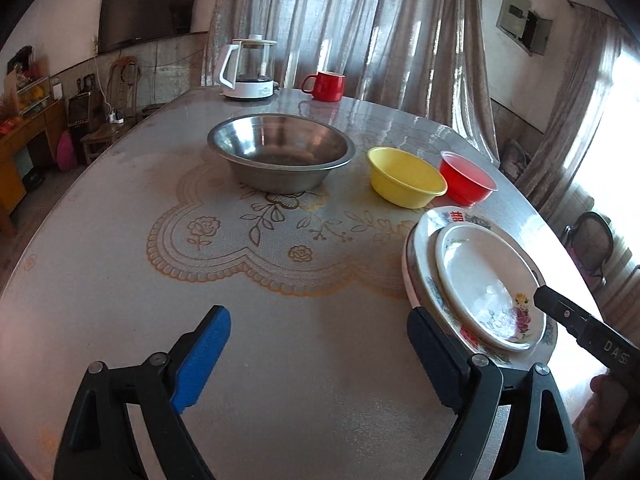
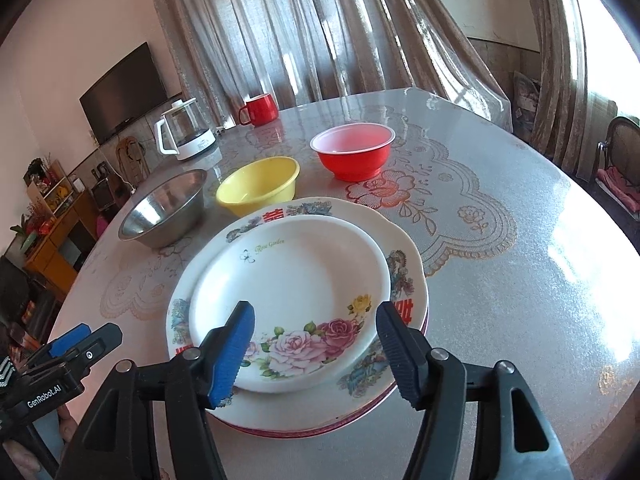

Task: Organize plates and bowls
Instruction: 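Withdraw the left gripper from the plate stack, then move the left gripper to the steel basin rim and close on it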

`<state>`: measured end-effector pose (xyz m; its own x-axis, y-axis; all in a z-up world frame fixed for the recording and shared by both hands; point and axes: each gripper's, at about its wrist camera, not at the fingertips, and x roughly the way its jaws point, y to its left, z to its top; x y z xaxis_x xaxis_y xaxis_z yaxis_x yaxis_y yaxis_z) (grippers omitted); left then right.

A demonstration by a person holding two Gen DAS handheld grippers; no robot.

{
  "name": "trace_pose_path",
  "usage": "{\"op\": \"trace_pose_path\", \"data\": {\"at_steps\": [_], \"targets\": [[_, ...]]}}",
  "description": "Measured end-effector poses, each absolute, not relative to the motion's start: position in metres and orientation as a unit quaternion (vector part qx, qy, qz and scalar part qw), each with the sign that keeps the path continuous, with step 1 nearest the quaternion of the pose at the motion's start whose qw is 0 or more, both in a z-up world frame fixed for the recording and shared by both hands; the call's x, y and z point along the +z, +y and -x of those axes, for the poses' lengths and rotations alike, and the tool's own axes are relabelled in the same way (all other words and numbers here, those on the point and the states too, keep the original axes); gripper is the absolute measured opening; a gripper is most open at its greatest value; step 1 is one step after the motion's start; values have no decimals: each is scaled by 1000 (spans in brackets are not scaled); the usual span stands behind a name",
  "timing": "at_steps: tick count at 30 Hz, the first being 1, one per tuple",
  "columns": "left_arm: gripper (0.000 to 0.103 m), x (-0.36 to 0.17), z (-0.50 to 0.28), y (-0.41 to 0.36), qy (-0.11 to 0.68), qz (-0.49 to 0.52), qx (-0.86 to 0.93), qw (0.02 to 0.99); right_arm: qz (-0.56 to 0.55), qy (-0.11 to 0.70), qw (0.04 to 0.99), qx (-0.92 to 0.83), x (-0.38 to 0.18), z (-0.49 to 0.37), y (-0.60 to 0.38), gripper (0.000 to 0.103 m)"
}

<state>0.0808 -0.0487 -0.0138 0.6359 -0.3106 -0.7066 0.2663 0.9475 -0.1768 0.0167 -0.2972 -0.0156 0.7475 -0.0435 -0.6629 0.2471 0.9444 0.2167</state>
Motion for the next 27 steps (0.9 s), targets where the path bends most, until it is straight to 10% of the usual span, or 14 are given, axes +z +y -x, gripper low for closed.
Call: {"op": "trace_pose_path", "data": {"at_steps": [27], "targets": [[89,-39,-102,38,430,118,-102,890,-107,405,907,51,-19,-79,-217,64]]}}
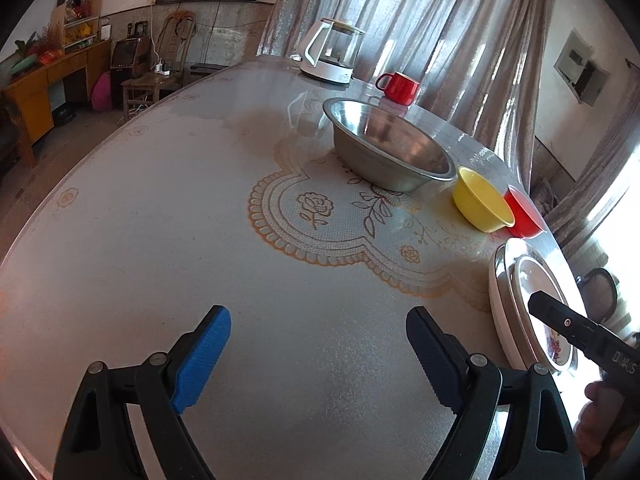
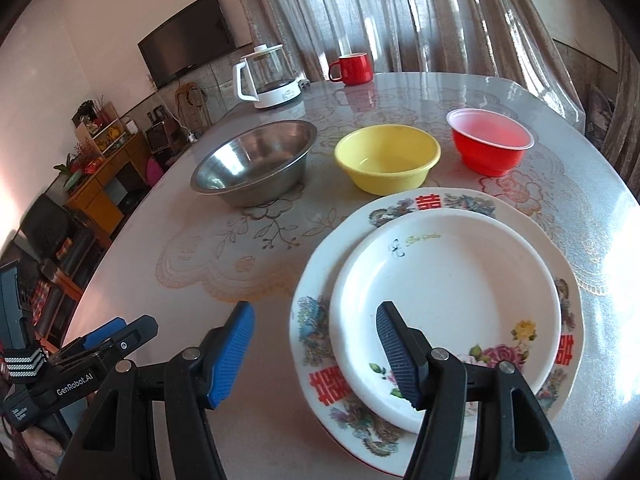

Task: Organize plates and bowls
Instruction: 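Move the left gripper to the steel basin rim and close on it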

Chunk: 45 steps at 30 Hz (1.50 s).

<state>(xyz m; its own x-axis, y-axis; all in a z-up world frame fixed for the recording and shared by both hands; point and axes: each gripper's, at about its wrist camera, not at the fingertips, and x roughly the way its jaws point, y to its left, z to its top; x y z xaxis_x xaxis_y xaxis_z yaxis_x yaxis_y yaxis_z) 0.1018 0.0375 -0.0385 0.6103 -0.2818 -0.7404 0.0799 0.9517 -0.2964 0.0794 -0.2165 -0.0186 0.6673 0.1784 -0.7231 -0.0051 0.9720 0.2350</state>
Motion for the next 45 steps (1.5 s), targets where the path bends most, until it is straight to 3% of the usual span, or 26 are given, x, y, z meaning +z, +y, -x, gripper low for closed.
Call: {"op": "trace_pose_path", "data": {"at_steps": [14,29,31,33,37,40,42,45], "targets": [[89,-6,-152,52,401,129,-89,903,-120,406,898,119,-3,-143,-197,64],[80,-1,-242,34,408,141,-94,897,-79,392,909,116,9,-261,-197,64],[77,-5,-254,30,413,143,-93,895,-75,397,908,111,6,-278,-198,64],[66,-11,-264,25,420,144,-96,891,-72,407,904,108,0,-293,-199,64],[55,-23,-283,14,439,139,-107,881,-68,422,897,110,-12,-317,-199,64],[45,-30,-291,7,450,130,-110,876,-58,429,895,109,-18,-329,-196,56],[41,-35,-292,6,455,136,-118,872,-56,429,895,105,-21,-332,-198,43],[34,-33,-286,0,447,129,-130,875,-51,431,895,105,-22,-334,-200,36]]}}
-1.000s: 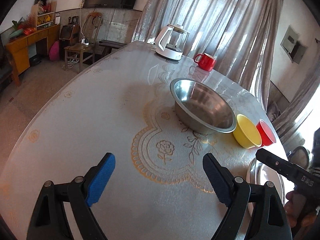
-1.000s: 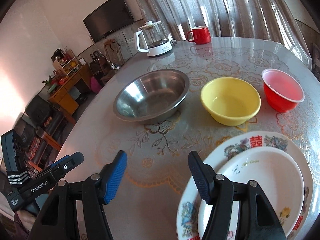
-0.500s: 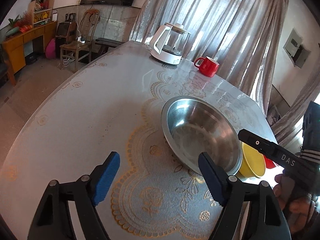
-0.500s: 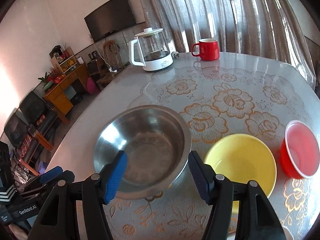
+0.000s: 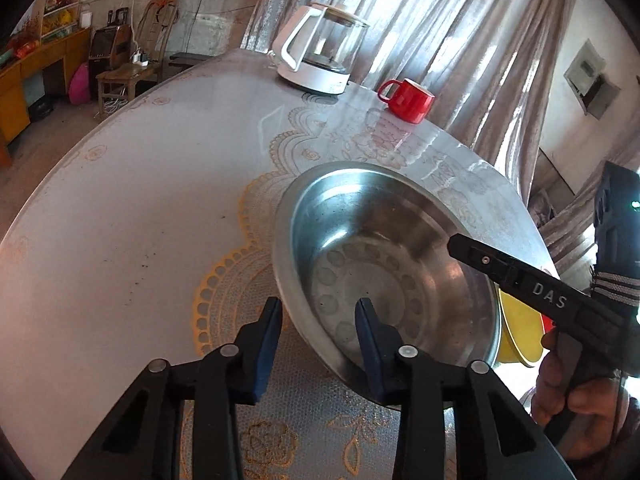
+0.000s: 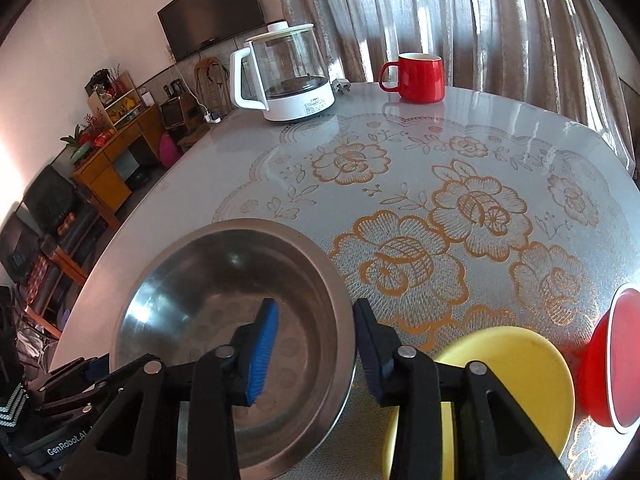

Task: Organize plates and bowls
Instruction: 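Move the left gripper to the steel basin rim and close on it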

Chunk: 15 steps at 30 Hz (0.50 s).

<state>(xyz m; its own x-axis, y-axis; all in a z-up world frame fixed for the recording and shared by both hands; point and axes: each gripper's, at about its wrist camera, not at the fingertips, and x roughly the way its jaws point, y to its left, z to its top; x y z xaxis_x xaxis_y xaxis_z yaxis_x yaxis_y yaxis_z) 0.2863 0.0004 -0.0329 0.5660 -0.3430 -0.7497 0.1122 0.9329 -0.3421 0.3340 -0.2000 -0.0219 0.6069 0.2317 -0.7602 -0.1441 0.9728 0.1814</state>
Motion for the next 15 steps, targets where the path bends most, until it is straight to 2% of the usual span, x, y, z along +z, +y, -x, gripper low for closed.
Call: {"op": "trace_pose_path", "data": {"at_steps": [7,11,15], "targets": [[33,-26,-270,-7,436,108,-138,883,-35,443,890,98,-26,-336,-196,35],[33,-24,-257,4,430,105,-131,887,-52,453,883,110,-26,-328,-196,28],[33,-22,-237,12,428,96,-129,889,-65,459,877,124,-26,-308,-190,28]]}}
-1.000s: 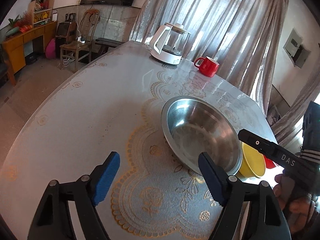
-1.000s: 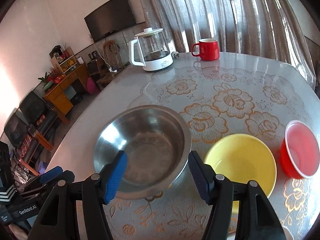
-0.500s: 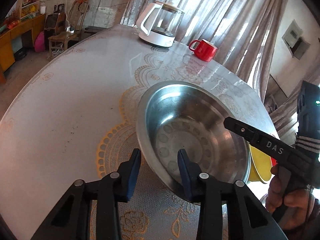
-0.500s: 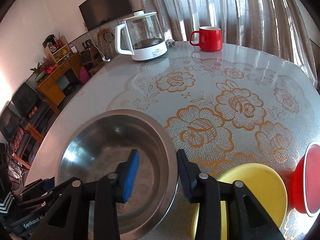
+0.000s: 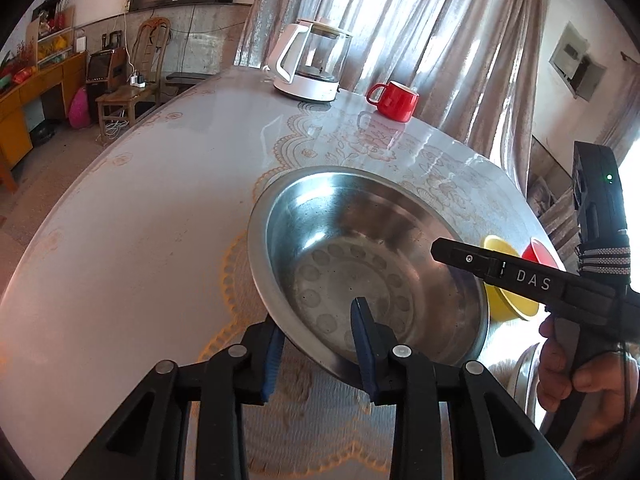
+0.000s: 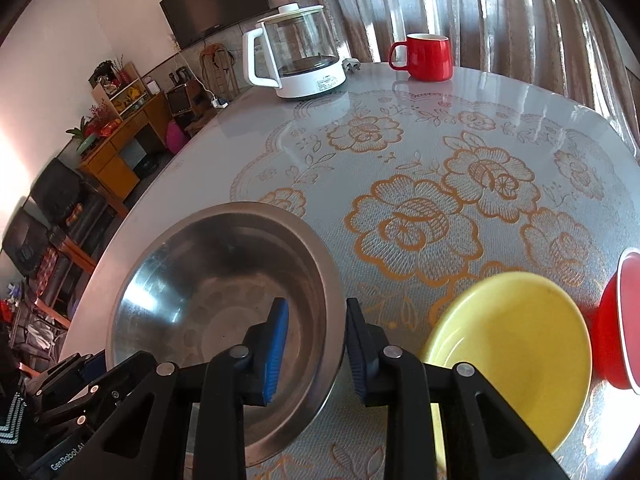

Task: Organize plates and bowls
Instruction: 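Move the left gripper to the steel basin rim and close on it, then carry the steel basin with the left gripper, set it down, open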

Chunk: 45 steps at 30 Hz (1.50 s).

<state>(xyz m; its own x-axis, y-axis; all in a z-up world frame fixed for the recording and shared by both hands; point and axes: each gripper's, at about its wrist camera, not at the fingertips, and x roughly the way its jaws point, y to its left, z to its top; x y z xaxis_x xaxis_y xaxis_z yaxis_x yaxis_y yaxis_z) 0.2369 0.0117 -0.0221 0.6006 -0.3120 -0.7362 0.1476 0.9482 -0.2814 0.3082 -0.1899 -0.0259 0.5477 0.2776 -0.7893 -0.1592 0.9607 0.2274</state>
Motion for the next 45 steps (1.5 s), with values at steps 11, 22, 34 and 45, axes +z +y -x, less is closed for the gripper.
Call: {"op": "trace_pose_path", "data": {"at_steps": [11,22,34,45], "targets": [[33,-6,-171,45,402,85,-116,904,-91,456,871,161,-19,-245,-163,28],[36,-7,-113,85,401,122,-88,904,-81,454,864,202,-21,-189,-124,28],[39,-25,-85,98,412,110,-80,901,-68,455,860,220,-38,-157,-98,30],[52,-6,-70,105,387,82,-35,918,-97,427,872,218,-27,-134,-120,38]]}}
